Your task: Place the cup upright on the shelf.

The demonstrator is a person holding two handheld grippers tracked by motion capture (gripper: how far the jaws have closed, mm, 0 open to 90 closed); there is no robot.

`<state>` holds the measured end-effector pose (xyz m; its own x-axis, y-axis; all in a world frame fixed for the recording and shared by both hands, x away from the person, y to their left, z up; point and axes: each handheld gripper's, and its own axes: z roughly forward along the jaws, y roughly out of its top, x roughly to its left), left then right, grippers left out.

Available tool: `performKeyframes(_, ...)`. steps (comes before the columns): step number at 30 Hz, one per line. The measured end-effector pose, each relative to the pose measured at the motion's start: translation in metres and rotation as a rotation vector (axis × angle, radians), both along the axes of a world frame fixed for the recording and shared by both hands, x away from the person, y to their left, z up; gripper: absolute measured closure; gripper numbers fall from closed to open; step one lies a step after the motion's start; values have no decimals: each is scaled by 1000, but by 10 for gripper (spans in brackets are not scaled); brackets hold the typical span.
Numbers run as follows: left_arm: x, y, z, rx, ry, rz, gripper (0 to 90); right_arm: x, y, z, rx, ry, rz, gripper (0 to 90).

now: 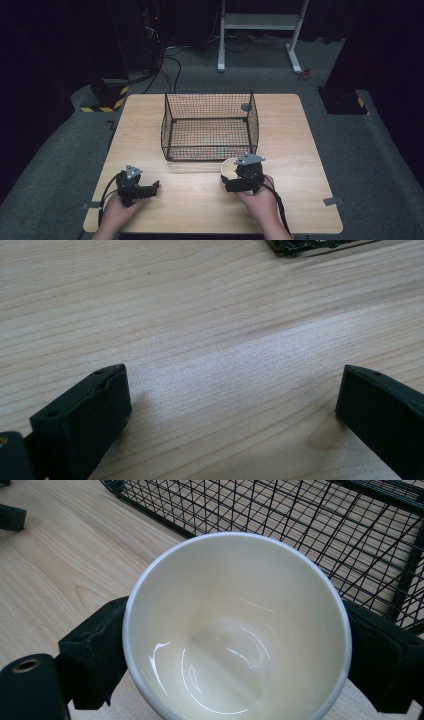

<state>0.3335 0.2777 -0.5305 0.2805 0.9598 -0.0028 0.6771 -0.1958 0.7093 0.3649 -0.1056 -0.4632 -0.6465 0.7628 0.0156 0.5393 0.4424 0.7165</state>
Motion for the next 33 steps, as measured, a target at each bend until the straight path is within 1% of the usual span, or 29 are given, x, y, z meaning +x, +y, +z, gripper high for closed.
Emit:
performKeyframes(5,0,0,0,2,2,-2,15,1,-1,1,1,-1,-4,96)
performKeyframes(7,0,0,0,-1,0,0,15,0,-2,2,6,8,-12,97)
performKeyframes(10,0,0,0,3,2,-2,15,1,-3,4,3,-5,-11,98)
performKeyframes(20,0,0,0,0,0,0,15,-1,-4,5,0,-7,-20,99)
performKeyframes(33,0,0,0,0,0,0,15,-3,-5,17,4,-50,-33,100)
